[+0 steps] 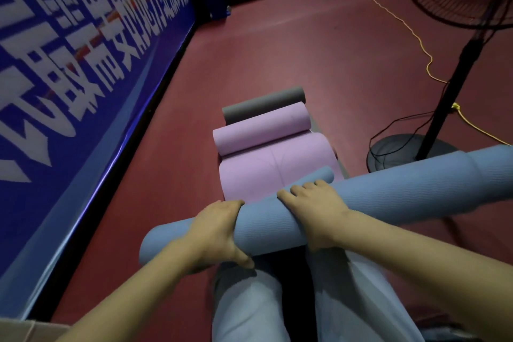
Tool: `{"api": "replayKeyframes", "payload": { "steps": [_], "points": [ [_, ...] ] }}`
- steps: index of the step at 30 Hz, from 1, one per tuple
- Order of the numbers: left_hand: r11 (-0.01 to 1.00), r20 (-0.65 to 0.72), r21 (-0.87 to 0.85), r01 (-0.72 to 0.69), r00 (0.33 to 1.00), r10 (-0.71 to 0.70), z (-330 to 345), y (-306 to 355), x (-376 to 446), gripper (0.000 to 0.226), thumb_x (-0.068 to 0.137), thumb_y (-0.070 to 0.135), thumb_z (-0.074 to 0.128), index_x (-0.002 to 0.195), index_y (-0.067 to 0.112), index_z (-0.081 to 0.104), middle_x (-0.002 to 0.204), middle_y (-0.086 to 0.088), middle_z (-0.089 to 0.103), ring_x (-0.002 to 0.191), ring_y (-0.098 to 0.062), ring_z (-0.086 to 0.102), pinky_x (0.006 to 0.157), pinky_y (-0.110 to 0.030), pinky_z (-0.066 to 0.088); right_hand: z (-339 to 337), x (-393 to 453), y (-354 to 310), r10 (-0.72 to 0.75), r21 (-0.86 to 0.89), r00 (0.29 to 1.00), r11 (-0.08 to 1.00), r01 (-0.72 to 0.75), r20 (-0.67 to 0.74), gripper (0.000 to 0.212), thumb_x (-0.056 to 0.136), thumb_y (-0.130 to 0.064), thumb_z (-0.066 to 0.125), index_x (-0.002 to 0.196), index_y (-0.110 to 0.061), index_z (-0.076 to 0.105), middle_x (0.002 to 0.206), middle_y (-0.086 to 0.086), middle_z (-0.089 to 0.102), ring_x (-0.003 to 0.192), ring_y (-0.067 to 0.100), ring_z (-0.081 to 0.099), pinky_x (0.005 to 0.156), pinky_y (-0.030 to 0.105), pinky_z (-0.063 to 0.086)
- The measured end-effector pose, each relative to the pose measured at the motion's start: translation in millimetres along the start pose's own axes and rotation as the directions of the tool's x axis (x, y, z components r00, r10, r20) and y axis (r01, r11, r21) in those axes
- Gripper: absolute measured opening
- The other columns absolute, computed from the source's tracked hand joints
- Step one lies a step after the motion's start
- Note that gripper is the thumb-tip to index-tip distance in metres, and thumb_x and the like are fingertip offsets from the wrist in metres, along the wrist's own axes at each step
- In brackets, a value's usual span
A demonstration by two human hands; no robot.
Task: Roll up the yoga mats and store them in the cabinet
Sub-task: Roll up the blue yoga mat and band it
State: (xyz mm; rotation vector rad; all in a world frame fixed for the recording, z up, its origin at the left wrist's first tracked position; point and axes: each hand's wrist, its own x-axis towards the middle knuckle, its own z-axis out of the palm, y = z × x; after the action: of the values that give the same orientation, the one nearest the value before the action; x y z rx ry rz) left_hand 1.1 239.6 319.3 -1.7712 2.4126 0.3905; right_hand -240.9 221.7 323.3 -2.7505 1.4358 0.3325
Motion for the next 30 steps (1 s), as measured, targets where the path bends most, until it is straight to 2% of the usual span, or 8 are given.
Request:
{"api": "replayKeyframes", "payload": {
  "steps": [3,8,12,16,20,22,26,30],
  "points": [
    [1.0,-0.119,0.001,-0.011,0.993,0.011,20,6,-4,0.136,0.025,0.086,0.073,0.143,0.024,0.046,0.135,0.009,0.057,0.122,-0.016,0.055,0.103,-0.028,0.045,-5,9,13,-0.022,0.094,0.997,0.995,0.014,0.08,0.103,0.044,-0.041,0.093,0.132,-0.027,0.041,0.119,0.001,0.06,0.105,0.029,0.063,0.09,0.042,0.049],
    [1.0,-0.074,0.018,-0.006,0.997,0.007,3,5,13,0.094,0.033,0.076,0.078,0.114,0.038,0.051,0.103,0.02,0.065,0.094,-0.011,0.065,0.08,-0.036,0.053,5,6,21,-0.013,0.123,1.0,0.992,0.015,-0.019,0.106,0.047,-0.048,0.087,0.139,-0.03,0.037,0.122,0.0,0.055,0.109,0.026,0.057,0.093,0.041,0.044],
    [0.998,0.009,0.049,0.029,1.0,-0.03,-1,2,20,0.095,0.033,0.075,0.079,0.116,0.04,0.049,0.104,0.018,0.067,0.093,-0.013,0.066,0.081,-0.036,0.054,25,2,21,-0.064,0.001,0.987,0.998,0.065,-0.149,0.118,0.048,-0.045,0.08,0.151,-0.026,0.024,0.132,0.005,0.051,0.111,0.031,0.056,0.092,0.046,0.045],
    [0.999,0.029,-0.01,0.051,0.998,-0.05,0,-1,26,0.093,0.034,0.072,0.082,0.114,0.039,0.05,0.105,0.018,0.066,0.096,-0.014,0.065,0.084,-0.036,0.054,26,7,20,-0.013,0.012,0.992,1.0,0.015,-0.124,0.112,0.053,-0.035,0.083,0.15,-0.03,0.025,0.123,0.005,0.054,0.109,0.031,0.056,0.092,0.042,0.043],
    [0.998,-0.059,0.044,0.034,0.998,-0.032,19,-1,22,0.136,0.035,0.083,0.08,0.147,0.018,0.039,0.134,0.004,0.054,0.122,-0.02,0.053,0.105,-0.033,0.044,7,15,25,0.026,0.083,0.998,0.996,-0.021,-0.058,0.108,0.053,-0.038,0.087,0.146,-0.035,0.033,0.123,0.0,0.058,0.111,0.027,0.058,0.09,0.034,0.042],
    [0.996,-0.078,0.086,0.021,0.997,-0.014,24,-2,19,0.144,0.034,0.086,0.076,0.15,0.011,0.035,0.138,0.0,0.053,0.126,-0.022,0.052,0.109,-0.032,0.041,5,16,25,0.027,0.086,0.999,0.996,-0.023,-0.047,0.108,0.052,-0.039,0.089,0.145,-0.035,0.034,0.124,-0.001,0.059,0.11,0.027,0.059,0.09,0.033,0.043],
    [0.997,-0.046,0.067,0.042,0.998,-0.039,15,-6,25,0.096,0.031,0.079,0.079,0.11,0.031,0.05,0.105,0.015,0.064,0.093,-0.017,0.063,0.079,-0.036,0.051,12,14,19,0.044,0.055,0.996,0.998,-0.039,-0.077,0.105,0.052,-0.04,0.088,0.142,-0.03,0.034,0.12,0.002,0.056,0.108,0.028,0.057,0.09,0.037,0.042],
    [0.995,0.076,0.051,0.082,0.993,-0.086,1,-10,37,0.092,0.032,0.075,0.083,0.109,0.034,0.055,0.102,0.015,0.068,0.091,-0.017,0.065,0.081,-0.035,0.054,25,18,11,0.022,-0.097,0.996,0.995,-0.031,-0.089,0.119,0.053,-0.036,0.089,0.149,-0.024,0.02,0.118,0.008,0.05,0.105,0.031,0.052,0.089,0.042,0.038]
  ]
}}
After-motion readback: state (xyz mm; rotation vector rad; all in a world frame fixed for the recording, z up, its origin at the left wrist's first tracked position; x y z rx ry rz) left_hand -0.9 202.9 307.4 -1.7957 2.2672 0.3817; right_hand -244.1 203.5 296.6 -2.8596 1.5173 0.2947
